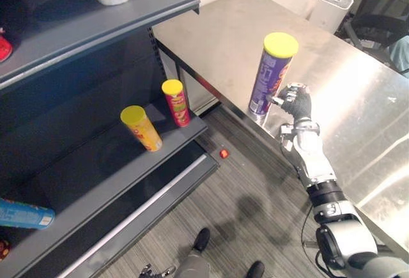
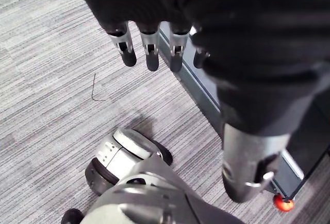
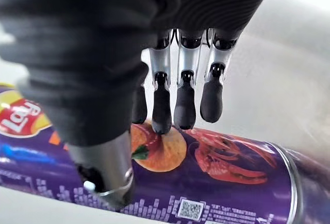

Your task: Put the gum and the chips on the shelf.

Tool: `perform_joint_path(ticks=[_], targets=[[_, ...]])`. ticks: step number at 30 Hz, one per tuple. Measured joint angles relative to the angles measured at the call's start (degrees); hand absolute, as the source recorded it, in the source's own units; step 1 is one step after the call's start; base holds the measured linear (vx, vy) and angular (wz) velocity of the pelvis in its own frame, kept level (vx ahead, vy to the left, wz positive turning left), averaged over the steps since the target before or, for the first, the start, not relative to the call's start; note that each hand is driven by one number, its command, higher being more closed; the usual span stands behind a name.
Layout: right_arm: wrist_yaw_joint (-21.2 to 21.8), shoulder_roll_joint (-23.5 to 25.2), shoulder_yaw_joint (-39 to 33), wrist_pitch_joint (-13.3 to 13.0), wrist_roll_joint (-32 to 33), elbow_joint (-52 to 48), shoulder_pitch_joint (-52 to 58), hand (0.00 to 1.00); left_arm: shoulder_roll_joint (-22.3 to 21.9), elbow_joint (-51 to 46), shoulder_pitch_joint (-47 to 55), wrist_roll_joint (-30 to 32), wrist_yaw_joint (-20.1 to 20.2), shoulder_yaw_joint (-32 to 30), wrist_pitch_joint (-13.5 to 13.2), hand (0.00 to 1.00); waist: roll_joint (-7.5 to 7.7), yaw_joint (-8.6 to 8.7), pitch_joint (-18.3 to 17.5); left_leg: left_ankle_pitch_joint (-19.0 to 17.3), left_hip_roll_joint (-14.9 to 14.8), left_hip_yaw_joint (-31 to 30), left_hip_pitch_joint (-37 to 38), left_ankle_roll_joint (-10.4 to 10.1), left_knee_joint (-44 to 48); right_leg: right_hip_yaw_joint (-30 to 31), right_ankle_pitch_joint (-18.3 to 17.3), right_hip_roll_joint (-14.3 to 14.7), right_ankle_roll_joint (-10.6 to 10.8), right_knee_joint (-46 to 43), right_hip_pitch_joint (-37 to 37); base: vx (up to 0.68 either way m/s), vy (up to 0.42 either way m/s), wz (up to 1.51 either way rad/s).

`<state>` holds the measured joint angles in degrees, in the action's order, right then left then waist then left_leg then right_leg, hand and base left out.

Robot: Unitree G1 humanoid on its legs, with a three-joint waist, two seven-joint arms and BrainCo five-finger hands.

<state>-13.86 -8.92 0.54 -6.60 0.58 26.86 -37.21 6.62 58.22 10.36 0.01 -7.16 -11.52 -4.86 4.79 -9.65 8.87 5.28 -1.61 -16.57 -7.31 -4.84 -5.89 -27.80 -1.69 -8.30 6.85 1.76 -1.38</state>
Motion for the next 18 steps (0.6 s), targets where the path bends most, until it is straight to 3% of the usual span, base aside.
perform_joint_path(ticks=[5,9,14,16,18], targets=[[0.18,-0.02,-0.11,0.07,0.0,-0.55,0.54,0.0,-0.02,-0.07,-0.02,0.0,0.01,-0.01,0.0,0.0,0.0,0.19,0.0,-0.05,-0.05,0.18,0.37,-0.06,-0.01,0.05,-0.01,0.02,0.0,0.08,-0.32,0.0,0.0,0.0],[0.75,-0.1,0.04,0.12,0.03,-12.8,8.04,0.0,0.0,0.0,-0.09,0.01,0.02,-0.08,-0.01,0.0,0.04,0.22,-0.01,-0.14,-0.13,0.2,0.25,-0.09,0.01,0.17,0.0,0.04,0.0,0.08,-0.23,0.0,0.0,0.0],[6.15,-1.18,0.0,-1.55,0.69,-31.37,22.64,0.0,0.12,1.15,0.36,0.0,0.17,-2.19,0.03,0.0,1.48,1.72,-0.99,-0.56,-0.39,0.97,0.23,0.0,0.02,1.01,-0.02,0.17,-0.02,0.09,0.24,0.01,0.001,-0.09],[8.13,-2.01,-0.11,-2.1,1.81,-34.6,26.89,0.0,0.39,1.14,0.61,0.0,0.44,-2.51,0.02,0.0,2.19,1.95,-1.49,-0.83,-0.55,1.82,0.49,-0.03,0.03,1.87,-0.01,0.19,-0.02,0.08,0.4,0.01,0.004,-0.2],[10.09,-1.95,-0.08,-2.5,2.19,-35.56,28.89,0.0,0.55,1.22,0.73,0.0,0.89,-2.8,0.01,0.0,2.54,3.4,-1.96,-0.86,-0.61,1.94,0.56,-0.04,0.05,2.08,-0.01,0.23,-0.02,0.05,0.44,0.01,0.003,-0.07]])
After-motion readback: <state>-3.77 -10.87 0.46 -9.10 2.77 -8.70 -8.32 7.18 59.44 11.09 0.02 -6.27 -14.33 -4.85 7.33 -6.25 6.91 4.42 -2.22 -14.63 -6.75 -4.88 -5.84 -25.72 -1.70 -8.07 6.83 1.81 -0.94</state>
